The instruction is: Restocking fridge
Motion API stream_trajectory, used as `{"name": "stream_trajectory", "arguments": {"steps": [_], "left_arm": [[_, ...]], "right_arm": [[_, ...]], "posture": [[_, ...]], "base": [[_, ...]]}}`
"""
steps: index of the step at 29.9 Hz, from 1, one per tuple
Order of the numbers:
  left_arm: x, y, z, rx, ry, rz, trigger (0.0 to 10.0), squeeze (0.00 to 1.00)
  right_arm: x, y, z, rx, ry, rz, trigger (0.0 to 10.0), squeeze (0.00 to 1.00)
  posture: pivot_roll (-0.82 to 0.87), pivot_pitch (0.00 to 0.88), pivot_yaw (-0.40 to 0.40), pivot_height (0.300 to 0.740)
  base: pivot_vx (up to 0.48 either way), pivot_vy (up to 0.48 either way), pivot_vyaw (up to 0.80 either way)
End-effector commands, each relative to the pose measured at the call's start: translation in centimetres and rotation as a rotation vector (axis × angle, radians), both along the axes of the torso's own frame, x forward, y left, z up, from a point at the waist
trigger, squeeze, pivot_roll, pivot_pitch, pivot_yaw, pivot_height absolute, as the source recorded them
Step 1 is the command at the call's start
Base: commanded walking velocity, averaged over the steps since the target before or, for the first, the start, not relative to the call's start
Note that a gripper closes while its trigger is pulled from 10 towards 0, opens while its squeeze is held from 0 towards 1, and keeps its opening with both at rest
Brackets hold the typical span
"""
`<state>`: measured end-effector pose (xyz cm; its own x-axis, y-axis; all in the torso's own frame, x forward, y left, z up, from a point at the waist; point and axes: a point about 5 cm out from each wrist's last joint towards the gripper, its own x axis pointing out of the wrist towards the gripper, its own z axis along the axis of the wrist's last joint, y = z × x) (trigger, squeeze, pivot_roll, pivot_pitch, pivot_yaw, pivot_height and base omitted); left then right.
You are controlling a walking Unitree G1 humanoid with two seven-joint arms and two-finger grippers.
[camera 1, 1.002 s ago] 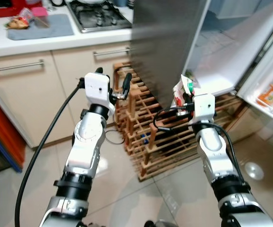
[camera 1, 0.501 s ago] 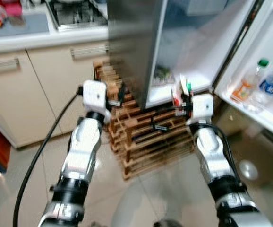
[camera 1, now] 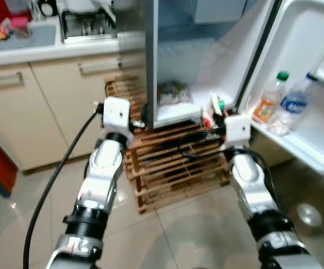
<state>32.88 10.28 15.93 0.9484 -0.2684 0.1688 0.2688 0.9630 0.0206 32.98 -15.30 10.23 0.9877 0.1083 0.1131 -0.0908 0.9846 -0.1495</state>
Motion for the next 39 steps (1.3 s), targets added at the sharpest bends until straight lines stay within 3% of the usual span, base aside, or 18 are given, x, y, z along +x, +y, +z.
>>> {"name": "stream_trajectory", "arguments": {"steps": [1, 16, 23, 27, 33, 39], "left_arm": [[-0.2, 0.3, 0.6, 0.003, -0.031, -0.010, 10.0, 0.00], [-0.1, -0.3, 0.9, -0.018, -0.041, -0.034, 10.0, 0.00], [-0.7, -1.1, 1.2, -0.001, -0.089, -0.086, 10.0, 0.00], [-0.5, -1.1, 0.9, 0.086, -0.082, -0.034, 10.0, 0.00], [-0.7, -1.3, 1.3, 0.049, -0.101, -0.076, 10.0, 0.00], [-0.5, -0.9, 1.3, 0.064, -0.100, -0.036, 10.0, 0.00]], "right_arm": [[-0.1, 0.2, 0.3, 0.015, -0.014, 0.002, 10.0, 0.00], [-0.1, 0.2, 0.3, 0.021, -0.020, -0.003, 10.0, 0.00], [0.0, 0.4, 0.7, 0.037, -0.041, 0.011, 10.0, 0.00], [0.0, 0.3, 0.8, 0.035, -0.044, 0.008, 10.0, 0.00], [0.2, 0.2, 1.1, 0.015, -0.053, 0.001, 10.0, 0.00], [0.4, 0.1, 1.2, 0.015, -0.054, -0.008, 10.0, 0.00]], "posture": [[-0.09, 0.000, -0.016, 0.740], [-0.10, 0.000, -0.011, 0.740], [-0.10, 0.000, -0.016, 0.740], [-0.10, 0.000, -0.016, 0.740], [-0.10, 0.000, -0.013, 0.740], [-0.10, 0.000, -0.012, 0.740]], "base": [[0.401, 0.262, 0.00], [0.453, 0.000, 0.00], [0.466, 0.000, 0.00], [0.000, 0.000, 0.00], [0.047, -0.204, 0.11], [0.305, -0.368, 0.60]]}}
